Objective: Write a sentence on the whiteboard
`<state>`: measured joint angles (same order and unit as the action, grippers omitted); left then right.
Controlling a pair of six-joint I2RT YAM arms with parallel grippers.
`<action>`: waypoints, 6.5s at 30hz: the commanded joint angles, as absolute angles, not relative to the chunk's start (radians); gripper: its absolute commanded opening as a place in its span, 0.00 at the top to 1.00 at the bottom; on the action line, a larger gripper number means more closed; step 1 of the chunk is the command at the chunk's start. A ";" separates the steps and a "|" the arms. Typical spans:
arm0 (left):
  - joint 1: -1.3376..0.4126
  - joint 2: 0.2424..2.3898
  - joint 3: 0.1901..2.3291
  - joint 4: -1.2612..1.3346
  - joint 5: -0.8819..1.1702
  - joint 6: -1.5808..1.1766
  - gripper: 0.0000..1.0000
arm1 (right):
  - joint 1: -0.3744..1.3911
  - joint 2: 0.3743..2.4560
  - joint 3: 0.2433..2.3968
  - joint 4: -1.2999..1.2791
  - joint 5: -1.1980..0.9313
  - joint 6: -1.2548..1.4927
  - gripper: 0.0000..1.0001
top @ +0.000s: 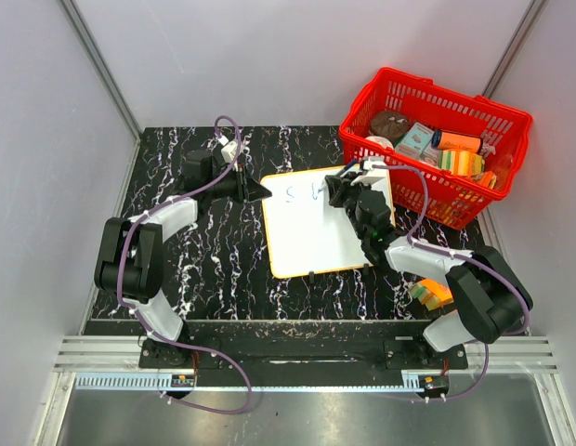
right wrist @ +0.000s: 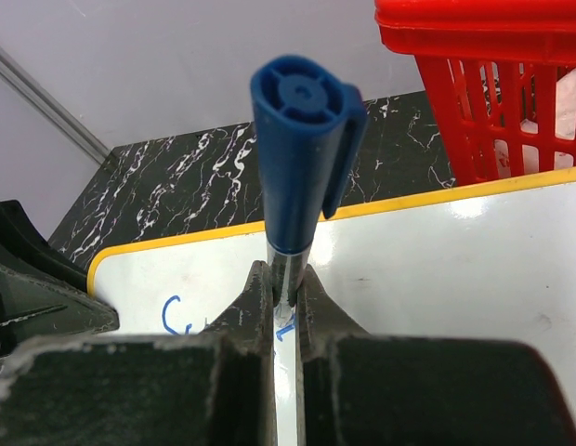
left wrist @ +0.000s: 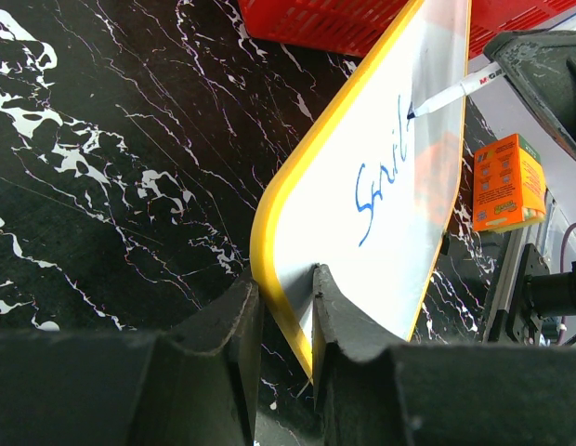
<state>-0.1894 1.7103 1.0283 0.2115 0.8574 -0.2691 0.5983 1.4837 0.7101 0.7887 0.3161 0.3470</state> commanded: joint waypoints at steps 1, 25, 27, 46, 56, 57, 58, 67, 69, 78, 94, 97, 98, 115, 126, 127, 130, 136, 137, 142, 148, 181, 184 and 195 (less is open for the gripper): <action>-0.247 1.769 1.008 0.117 0.727 -0.095 1.00 | 0.592 1.485 0.687 0.793 0.299 0.365 1.00; -0.249 1.770 1.009 0.114 0.726 -0.092 1.00 | 0.591 1.433 0.652 0.756 0.384 0.362 1.00; -0.250 1.770 1.009 0.114 0.723 -0.091 1.00 | 0.584 1.434 0.664 0.750 0.382 0.365 1.00; -0.253 1.770 1.011 0.107 0.718 -0.087 1.00 | 0.574 1.299 0.641 0.762 0.351 0.362 1.00; -0.253 1.769 1.009 0.107 0.713 -0.087 1.00 | 0.529 1.262 0.663 0.686 0.304 0.374 1.00; -0.255 1.767 1.009 0.109 0.713 -0.086 1.00 | 0.516 1.258 0.661 0.684 0.286 0.380 1.00; -0.256 1.767 1.009 0.107 0.713 -0.086 1.00 | 0.506 1.250 0.658 0.680 0.273 0.393 1.00; -0.256 1.764 1.009 0.109 0.709 -0.084 1.00 | 0.469 1.172 0.627 0.617 0.229 0.388 1.00; -0.259 1.764 1.008 0.107 0.707 -0.083 1.00 | 0.463 1.164 0.624 0.603 0.226 0.384 1.00; -0.262 1.763 1.006 0.107 0.704 -0.081 1.00 | 0.453 1.141 0.620 0.574 0.230 0.371 1.00; -0.265 1.759 1.006 0.109 0.698 -0.080 1.00 | 0.453 1.135 0.626 0.546 0.230 0.328 1.00; -0.265 1.759 1.006 0.107 0.695 -0.080 1.00 | 0.451 1.146 0.632 0.548 0.213 0.308 1.00; -0.265 1.761 1.006 0.109 0.696 -0.080 1.00 | 0.453 1.152 0.635 0.548 0.212 0.301 1.00; -0.267 1.761 1.011 0.103 0.693 -0.077 1.00 | 0.453 1.275 0.719 0.575 0.207 0.299 1.00; -0.270 1.764 1.015 0.095 0.693 -0.074 1.00 | 0.454 1.330 0.761 0.618 0.255 0.282 1.00; -0.270 1.764 1.015 0.094 0.695 -0.072 1.00 | 0.454 1.335 0.762 0.618 0.267 0.282 1.00; -0.271 1.766 1.017 0.092 0.693 -0.071 1.00 | 0.454 1.353 0.770 0.620 0.284 0.282 1.00; -0.272 1.766 1.017 0.089 0.693 -0.069 1.00 | 0.454 1.370 0.773 0.630 0.302 0.279 1.00; -0.272 1.766 1.017 0.089 0.692 -0.069 1.00 | 0.454 1.373 0.775 0.630 0.304 0.278 1.00; -0.272 1.764 1.017 0.087 0.690 -0.069 1.00 | 0.454 1.387 0.778 0.630 0.284 0.285 1.00; -0.273 1.766 1.019 0.086 0.690 -0.066 1.00 | 0.454 1.379 0.772 0.623 0.247 0.296 1.00; -0.276 1.769 1.022 0.078 0.680 -0.063 1.00 | 0.454 1.312 0.687 0.552 0.261 0.314 1.00; -0.276 1.769 1.022 0.077 0.680 -0.060 1.00 | 0.454 1.308 0.687 0.548 0.262 0.316 1.00; -0.279 1.772 1.025 0.072 0.673 -0.060 1.00 | 0.454 1.307 0.667 0.552 0.227 0.331 1.00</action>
